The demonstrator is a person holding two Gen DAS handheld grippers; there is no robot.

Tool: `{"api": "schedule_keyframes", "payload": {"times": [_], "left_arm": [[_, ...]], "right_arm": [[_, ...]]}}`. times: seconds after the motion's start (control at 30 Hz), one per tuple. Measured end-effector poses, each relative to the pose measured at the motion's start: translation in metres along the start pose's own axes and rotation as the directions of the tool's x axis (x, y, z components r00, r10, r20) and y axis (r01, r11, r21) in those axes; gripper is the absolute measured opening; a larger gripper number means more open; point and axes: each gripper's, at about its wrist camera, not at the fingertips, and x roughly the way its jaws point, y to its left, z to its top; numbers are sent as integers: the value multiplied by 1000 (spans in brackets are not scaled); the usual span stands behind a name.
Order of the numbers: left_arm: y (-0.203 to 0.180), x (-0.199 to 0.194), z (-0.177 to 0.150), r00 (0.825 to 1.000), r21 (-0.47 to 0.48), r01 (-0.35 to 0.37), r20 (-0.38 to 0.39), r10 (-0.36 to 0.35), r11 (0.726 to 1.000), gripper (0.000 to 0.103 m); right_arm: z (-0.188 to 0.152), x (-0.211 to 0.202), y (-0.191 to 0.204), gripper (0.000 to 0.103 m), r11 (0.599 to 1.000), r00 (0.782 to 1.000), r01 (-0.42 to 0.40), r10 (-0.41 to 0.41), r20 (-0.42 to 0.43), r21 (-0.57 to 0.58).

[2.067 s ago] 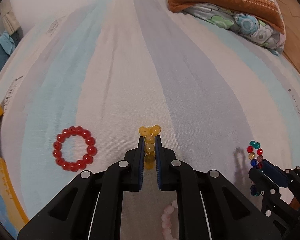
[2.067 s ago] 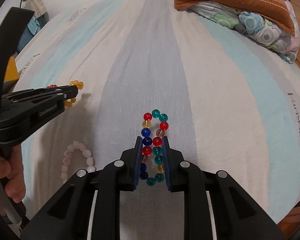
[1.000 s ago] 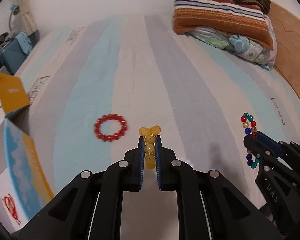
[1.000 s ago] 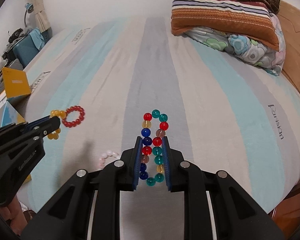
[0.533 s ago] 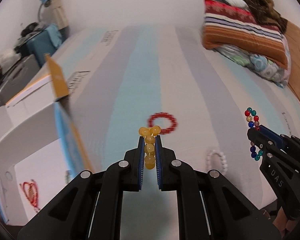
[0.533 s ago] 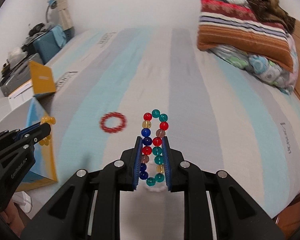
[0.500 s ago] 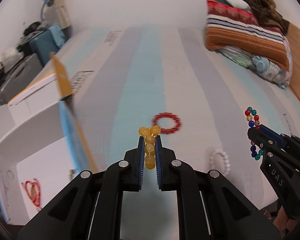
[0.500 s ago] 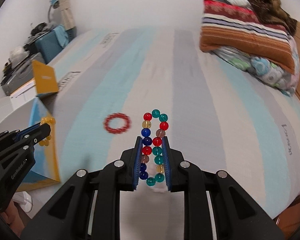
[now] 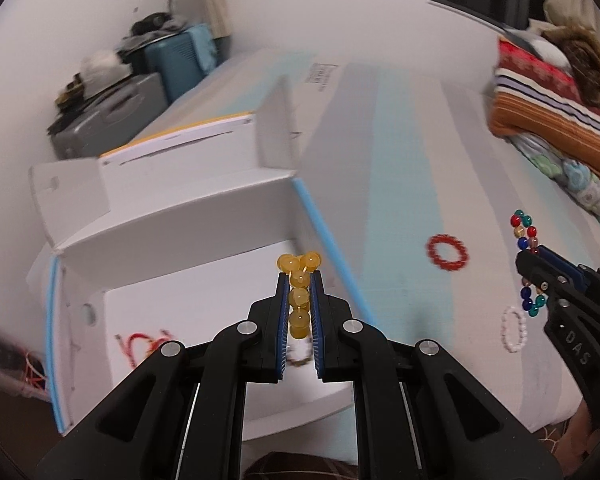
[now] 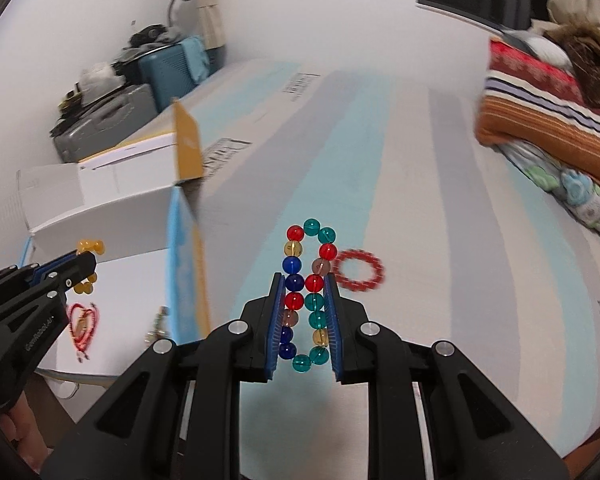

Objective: Organize jewelry
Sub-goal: 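Carry the yellow and multicolour bracelets over the white box with both tools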

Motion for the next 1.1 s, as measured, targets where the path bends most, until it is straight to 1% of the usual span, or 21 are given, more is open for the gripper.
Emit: {"api": "schedule_keyframes", "payload": {"times": [0.27, 0.4, 0.5, 0.63, 0.8, 0.97, 1.1], "left_arm": [[75, 1, -12, 998, -89, -54, -21, 52, 995, 9], [106, 8, -21, 996, -129, -70, -59, 62, 989, 9], [127, 14, -28, 993, -157, -94, -81, 82, 983, 9], [149, 26, -38, 990, -185, -104, -114, 84, 977, 9], [159, 40, -49, 984, -195, -119, -151, 90, 974, 9], [169, 58, -55, 976, -207, -127, -198, 85, 970, 9], [172, 71, -60, 971, -208, -117, -230, 68, 971, 10]], "right_arm": [[8, 3, 74, 18, 995, 999, -54, 54, 5, -88], [7, 7, 111, 18, 988, 996, -87, 88, 2, -130], [4, 14, 137, 18, 980, 994, -110, 111, -8, -167], [-1, 33, 167, 18, 969, 990, -140, 132, -54, -205], [-11, 56, 189, 18, 959, 980, -178, 152, -129, -222], [-21, 82, 201, 18, 952, 960, -207, 152, -235, -227], [-28, 98, 206, 18, 950, 951, -184, 108, -290, -253]]}}
